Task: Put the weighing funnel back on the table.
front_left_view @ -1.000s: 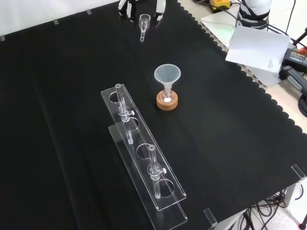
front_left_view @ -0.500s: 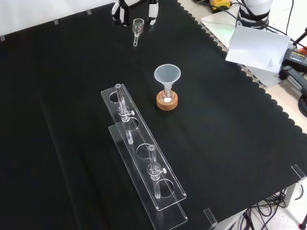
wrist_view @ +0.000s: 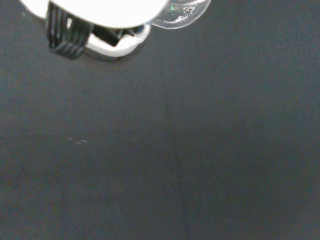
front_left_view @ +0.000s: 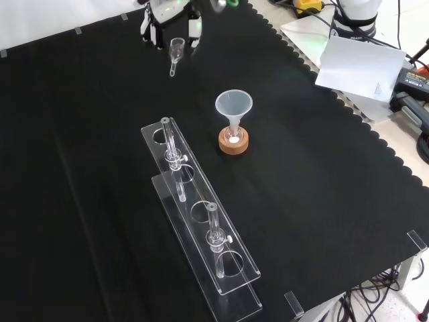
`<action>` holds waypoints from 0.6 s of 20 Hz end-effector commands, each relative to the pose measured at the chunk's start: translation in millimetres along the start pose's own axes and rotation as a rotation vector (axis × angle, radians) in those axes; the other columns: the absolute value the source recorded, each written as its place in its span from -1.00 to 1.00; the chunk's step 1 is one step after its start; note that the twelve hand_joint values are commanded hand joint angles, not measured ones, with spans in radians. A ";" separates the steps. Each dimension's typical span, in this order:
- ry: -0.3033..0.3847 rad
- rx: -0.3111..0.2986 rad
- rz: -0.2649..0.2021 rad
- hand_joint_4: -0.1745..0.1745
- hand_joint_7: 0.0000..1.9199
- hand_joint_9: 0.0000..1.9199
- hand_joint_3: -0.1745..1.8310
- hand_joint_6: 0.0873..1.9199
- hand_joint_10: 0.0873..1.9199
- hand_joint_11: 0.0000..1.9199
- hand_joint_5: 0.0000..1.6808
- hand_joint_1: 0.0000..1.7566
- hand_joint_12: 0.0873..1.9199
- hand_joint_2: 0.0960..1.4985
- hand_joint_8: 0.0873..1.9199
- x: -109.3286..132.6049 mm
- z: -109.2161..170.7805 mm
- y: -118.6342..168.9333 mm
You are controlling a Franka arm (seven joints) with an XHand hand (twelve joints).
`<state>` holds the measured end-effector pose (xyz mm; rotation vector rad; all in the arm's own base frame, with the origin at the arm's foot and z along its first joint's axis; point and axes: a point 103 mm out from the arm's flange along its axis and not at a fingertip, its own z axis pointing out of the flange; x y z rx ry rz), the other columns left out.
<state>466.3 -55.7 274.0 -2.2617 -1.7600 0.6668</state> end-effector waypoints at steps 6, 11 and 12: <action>0.014 0.028 -0.077 1.00 -0.42 0.00 -0.13 -0.36 -0.82 -0.12 0.53 0.29 -0.01 -0.23 -0.38 31.6 38.8 70.4; 0.026 0.028 -0.077 1.00 -0.42 0.00 -0.13 -0.36 -0.82 -0.12 0.53 0.29 -0.01 -0.23 -0.38 37.6 51.6 86.4; 0.028 0.028 -0.079 1.00 -0.42 0.00 -0.13 -0.36 -0.82 -0.12 0.53 0.29 -0.01 -0.23 -0.38 39.1 54.7 89.2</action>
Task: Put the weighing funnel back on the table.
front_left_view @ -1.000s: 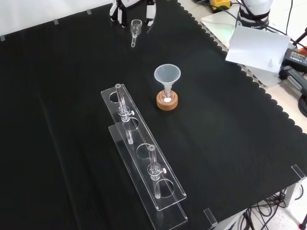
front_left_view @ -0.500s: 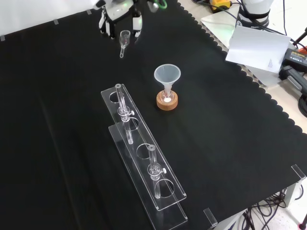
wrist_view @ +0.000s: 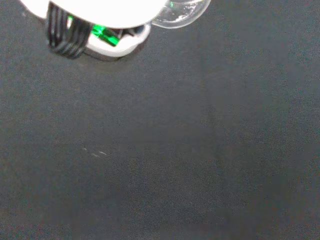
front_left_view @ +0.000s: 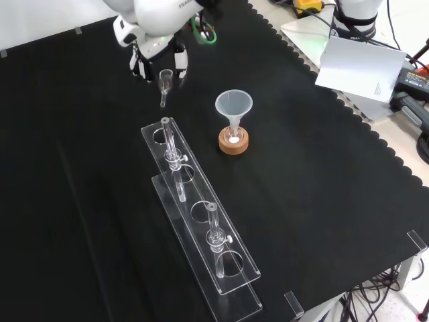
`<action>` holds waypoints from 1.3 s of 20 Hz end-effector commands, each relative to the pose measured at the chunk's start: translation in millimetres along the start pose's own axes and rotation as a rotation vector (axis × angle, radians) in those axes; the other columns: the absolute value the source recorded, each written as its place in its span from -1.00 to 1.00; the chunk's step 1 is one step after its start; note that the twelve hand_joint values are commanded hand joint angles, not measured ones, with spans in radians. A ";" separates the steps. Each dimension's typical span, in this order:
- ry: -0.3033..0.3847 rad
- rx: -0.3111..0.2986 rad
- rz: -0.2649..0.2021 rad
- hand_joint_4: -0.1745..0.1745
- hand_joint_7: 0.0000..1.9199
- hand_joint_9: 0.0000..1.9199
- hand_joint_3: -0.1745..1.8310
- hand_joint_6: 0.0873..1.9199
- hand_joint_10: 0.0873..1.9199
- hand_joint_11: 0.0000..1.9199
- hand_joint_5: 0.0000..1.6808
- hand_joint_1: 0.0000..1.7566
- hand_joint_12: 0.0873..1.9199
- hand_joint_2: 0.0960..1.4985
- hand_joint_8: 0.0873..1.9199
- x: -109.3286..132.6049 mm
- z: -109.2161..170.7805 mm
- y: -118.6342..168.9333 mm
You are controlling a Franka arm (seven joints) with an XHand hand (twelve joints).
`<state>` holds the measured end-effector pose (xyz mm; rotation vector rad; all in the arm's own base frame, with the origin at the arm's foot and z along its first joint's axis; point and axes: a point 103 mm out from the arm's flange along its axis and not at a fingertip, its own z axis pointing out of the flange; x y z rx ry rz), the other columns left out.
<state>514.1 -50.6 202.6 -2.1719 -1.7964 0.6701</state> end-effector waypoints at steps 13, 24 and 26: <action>0.036 -0.018 -0.050 1.00 -0.42 0.00 -0.13 -0.36 -0.82 -0.12 0.52 0.29 -0.01 -0.23 -0.38 27.4 41.9 51.2; 0.020 -0.004 -0.050 1.00 -0.42 0.00 -0.13 -0.36 -0.81 -0.12 0.52 0.29 0.00 -0.23 -0.37 39.8 58.0 80.0; 0.022 -0.006 -0.052 1.00 -0.42 0.00 -0.13 -0.35 -0.81 -0.12 0.52 0.29 0.00 -0.23 -0.37 40.9 59.4 83.4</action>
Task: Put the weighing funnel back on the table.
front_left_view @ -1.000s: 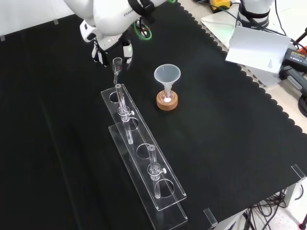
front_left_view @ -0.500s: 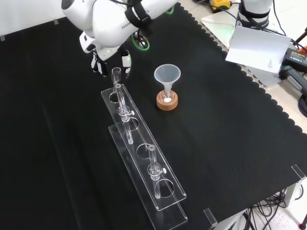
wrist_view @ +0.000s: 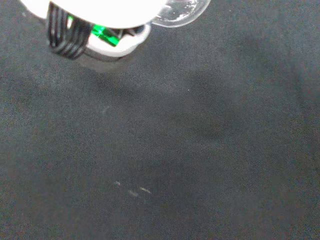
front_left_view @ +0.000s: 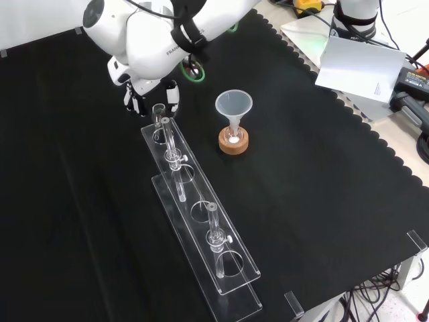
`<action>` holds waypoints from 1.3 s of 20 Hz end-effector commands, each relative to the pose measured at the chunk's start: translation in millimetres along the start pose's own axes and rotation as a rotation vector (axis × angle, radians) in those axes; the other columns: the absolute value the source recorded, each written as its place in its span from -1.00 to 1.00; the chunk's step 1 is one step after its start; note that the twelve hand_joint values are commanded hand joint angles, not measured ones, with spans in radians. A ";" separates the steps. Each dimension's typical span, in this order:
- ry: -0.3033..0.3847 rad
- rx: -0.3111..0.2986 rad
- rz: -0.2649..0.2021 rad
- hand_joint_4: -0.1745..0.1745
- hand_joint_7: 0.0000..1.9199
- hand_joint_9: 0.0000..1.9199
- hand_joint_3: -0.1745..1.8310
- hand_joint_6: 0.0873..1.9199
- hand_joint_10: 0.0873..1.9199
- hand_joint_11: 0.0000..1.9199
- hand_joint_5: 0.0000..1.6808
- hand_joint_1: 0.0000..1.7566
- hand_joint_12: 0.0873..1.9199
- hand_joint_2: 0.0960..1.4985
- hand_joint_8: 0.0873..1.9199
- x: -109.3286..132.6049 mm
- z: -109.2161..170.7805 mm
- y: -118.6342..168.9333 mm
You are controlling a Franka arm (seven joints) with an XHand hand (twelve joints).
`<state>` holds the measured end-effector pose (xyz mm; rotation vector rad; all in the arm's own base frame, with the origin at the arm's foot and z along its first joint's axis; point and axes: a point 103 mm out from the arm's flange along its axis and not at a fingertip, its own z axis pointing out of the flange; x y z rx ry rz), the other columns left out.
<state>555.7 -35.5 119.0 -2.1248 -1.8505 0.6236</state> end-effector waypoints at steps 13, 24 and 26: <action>0.000 0.022 -0.004 1.00 -0.42 0.00 -0.13 -0.35 -0.81 -0.12 0.52 0.29 0.00 -0.23 -0.37 3.4 18.3 26.5; 0.000 0.036 -0.005 1.00 -0.42 0.01 -0.13 -0.34 -0.81 -0.12 0.51 0.29 0.00 -0.23 -0.37 4.5 20.8 31.2; 0.002 0.037 -0.005 1.00 -0.42 0.01 -0.13 -0.34 -0.81 -0.12 0.51 0.29 0.00 -0.23 -0.37 4.7 21.3 31.9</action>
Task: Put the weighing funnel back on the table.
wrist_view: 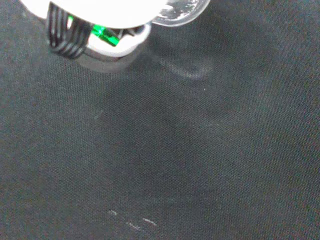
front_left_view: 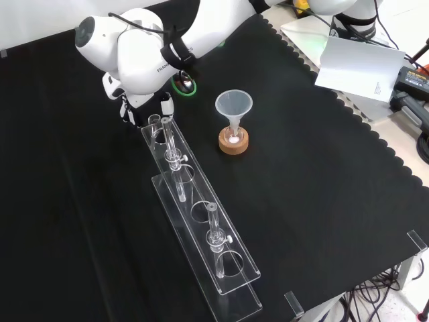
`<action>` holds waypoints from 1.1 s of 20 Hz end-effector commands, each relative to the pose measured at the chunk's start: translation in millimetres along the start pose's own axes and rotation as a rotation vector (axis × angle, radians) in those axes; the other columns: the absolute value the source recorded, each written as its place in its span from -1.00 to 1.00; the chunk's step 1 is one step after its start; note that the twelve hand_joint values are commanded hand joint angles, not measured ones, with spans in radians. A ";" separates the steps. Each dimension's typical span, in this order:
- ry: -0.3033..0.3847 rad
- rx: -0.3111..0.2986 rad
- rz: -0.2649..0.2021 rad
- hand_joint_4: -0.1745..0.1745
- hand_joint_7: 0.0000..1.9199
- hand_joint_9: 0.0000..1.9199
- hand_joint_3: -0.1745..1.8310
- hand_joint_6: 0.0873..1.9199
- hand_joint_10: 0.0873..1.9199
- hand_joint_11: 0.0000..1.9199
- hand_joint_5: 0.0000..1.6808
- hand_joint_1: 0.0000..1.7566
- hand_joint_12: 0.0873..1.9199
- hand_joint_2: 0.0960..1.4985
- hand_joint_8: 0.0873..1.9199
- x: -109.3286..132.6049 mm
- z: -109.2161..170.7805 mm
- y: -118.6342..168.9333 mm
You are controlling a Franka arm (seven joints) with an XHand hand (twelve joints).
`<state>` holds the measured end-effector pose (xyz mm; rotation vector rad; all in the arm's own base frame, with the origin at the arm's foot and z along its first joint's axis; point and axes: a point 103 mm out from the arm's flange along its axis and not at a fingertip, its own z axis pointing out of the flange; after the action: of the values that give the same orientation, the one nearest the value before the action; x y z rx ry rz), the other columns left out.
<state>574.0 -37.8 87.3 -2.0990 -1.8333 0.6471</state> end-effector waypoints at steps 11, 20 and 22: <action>0.005 0.005 -0.004 1.00 -0.41 0.01 -0.14 -0.34 -0.81 -0.12 0.51 0.29 0.00 -0.22 -0.37 8.3 9.4 6.9; -0.014 -0.070 -0.028 0.77 -0.43 -0.01 -0.53 -0.26 -0.78 -0.12 0.37 0.25 0.01 0.13 -0.35 16.3 7.3 -3.3; -0.011 -0.086 -0.037 0.80 -0.44 -0.02 -0.67 -0.22 -0.77 -0.13 0.32 0.23 0.02 0.24 -0.34 17.1 4.8 -6.4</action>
<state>570.1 -23.4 76.4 -2.1017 -1.8792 0.6282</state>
